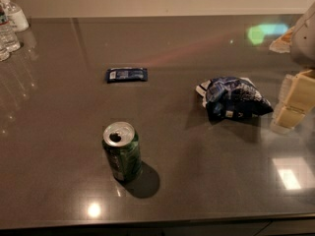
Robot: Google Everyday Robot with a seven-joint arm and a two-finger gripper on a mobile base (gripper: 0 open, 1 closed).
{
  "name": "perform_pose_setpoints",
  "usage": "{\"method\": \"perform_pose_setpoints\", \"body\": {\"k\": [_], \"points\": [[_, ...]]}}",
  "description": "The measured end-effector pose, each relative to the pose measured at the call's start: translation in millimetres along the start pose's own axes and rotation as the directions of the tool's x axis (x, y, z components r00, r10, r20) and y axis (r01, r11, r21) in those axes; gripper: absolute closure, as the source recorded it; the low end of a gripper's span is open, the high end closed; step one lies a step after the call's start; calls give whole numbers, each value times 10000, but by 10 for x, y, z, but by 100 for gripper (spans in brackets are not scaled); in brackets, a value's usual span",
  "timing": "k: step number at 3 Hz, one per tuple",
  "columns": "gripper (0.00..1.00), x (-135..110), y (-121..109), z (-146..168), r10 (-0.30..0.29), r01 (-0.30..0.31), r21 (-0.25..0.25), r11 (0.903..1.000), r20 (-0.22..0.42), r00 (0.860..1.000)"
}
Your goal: Move green can near rxbar blueberry
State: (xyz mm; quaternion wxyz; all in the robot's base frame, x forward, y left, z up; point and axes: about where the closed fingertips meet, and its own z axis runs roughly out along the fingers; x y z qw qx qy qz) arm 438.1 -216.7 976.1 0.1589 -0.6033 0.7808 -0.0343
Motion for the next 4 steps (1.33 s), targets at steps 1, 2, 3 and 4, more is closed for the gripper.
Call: {"method": "perform_pose_setpoints", "body": {"k": [1,2,3,4], "points": [[0,0,0,0,0,0,2,10000,1,10000],[0,-44,7,-17,-141,142,-74,9999,180,9997],[0,-219,101,-3,-654,676,-309,9972,681,9955],[0,-518,304,60,-1405,1515,-618,9865,1541,9780]]}}
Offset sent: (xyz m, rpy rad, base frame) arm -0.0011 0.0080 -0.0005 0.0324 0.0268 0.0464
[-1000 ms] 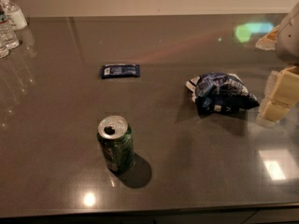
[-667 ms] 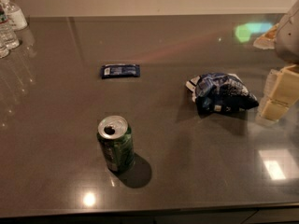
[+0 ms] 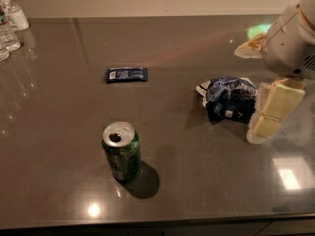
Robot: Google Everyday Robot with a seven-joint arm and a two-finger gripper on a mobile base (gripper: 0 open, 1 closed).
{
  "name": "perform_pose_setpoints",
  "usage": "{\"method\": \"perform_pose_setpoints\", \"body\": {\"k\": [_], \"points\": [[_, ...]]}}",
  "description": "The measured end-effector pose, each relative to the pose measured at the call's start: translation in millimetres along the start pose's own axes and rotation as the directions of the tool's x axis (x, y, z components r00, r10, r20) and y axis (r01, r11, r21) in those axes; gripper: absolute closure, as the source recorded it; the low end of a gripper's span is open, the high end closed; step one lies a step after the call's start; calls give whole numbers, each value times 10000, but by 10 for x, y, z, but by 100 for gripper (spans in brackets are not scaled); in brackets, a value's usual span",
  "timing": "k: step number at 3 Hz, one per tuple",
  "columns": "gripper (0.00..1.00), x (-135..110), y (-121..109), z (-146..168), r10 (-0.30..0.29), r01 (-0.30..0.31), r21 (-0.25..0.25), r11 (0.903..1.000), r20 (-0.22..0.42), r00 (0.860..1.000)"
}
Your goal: Move green can near rxbar blueberry
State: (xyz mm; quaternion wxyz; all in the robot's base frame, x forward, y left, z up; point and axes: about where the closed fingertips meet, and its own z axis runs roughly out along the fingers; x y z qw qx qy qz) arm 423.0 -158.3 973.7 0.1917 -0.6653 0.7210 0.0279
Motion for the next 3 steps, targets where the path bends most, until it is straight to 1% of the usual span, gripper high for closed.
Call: {"method": "perform_pose_setpoints", "body": {"k": [1,2,3], "points": [[0,-339,169,195,-713,750,-377,9965,915,9932],[0,-648,315,394,-1203,1350,-805,9876,1655,9788],[0,-909,442,562,-1450,1770,-1269,9760,2279,9628]]}}
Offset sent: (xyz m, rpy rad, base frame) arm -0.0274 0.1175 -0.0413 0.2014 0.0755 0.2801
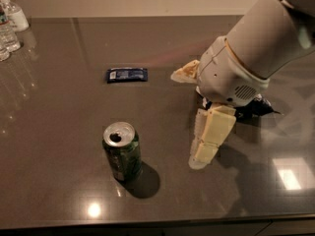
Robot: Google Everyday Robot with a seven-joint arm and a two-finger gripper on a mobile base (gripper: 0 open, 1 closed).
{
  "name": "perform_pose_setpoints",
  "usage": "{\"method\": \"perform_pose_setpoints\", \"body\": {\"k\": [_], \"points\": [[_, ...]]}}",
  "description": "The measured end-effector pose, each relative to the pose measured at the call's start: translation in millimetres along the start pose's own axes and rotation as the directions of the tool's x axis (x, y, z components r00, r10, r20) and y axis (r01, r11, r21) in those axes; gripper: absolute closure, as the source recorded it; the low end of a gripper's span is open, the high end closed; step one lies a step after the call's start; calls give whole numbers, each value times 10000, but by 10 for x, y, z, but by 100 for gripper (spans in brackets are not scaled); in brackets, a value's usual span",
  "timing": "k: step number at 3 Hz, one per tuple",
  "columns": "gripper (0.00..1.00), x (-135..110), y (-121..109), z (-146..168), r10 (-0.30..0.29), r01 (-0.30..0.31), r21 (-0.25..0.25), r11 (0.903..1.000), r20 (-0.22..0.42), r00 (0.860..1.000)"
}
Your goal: Move green can near rxbar blueberry
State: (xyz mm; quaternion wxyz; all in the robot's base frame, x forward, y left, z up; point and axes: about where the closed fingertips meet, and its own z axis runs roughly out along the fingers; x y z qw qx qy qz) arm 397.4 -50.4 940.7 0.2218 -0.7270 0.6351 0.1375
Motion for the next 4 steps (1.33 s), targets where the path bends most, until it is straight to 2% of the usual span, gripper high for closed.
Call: {"method": "perform_pose_setpoints", "body": {"k": [2,4], "points": [[0,-331,69,415,-350,409,-768,9962,771,9964],[0,-581,149,656,-601,759,-1091,9911,1410,9882]]}}
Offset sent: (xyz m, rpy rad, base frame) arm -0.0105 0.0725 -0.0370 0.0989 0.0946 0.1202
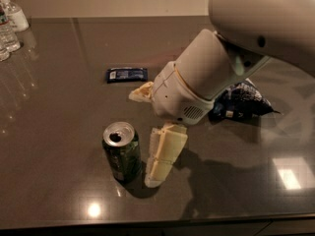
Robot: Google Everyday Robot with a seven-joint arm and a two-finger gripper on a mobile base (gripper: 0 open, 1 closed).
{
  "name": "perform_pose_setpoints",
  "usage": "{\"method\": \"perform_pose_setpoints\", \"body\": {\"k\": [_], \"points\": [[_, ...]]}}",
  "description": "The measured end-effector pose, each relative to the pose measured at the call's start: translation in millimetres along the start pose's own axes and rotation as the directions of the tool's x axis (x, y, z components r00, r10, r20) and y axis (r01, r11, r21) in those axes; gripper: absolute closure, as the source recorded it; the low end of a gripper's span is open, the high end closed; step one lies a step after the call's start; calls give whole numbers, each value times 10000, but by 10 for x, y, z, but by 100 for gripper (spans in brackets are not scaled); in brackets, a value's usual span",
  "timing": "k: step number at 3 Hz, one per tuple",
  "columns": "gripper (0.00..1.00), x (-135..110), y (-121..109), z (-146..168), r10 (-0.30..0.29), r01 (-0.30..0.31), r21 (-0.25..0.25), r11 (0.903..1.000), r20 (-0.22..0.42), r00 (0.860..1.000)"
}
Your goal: Move green can near rxbar blueberry
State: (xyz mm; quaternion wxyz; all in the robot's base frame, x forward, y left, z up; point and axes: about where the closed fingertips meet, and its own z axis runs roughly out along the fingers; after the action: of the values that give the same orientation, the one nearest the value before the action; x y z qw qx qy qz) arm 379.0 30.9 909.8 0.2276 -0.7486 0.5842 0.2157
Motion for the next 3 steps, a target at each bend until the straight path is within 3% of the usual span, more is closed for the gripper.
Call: {"method": "perform_pose_setpoints", "body": {"k": [2,3], "points": [[0,-127,39,189,-155,166,-293,9994,381,9992],[17,-158,25,236,-123,145,-402,9991,552,9984]]}}
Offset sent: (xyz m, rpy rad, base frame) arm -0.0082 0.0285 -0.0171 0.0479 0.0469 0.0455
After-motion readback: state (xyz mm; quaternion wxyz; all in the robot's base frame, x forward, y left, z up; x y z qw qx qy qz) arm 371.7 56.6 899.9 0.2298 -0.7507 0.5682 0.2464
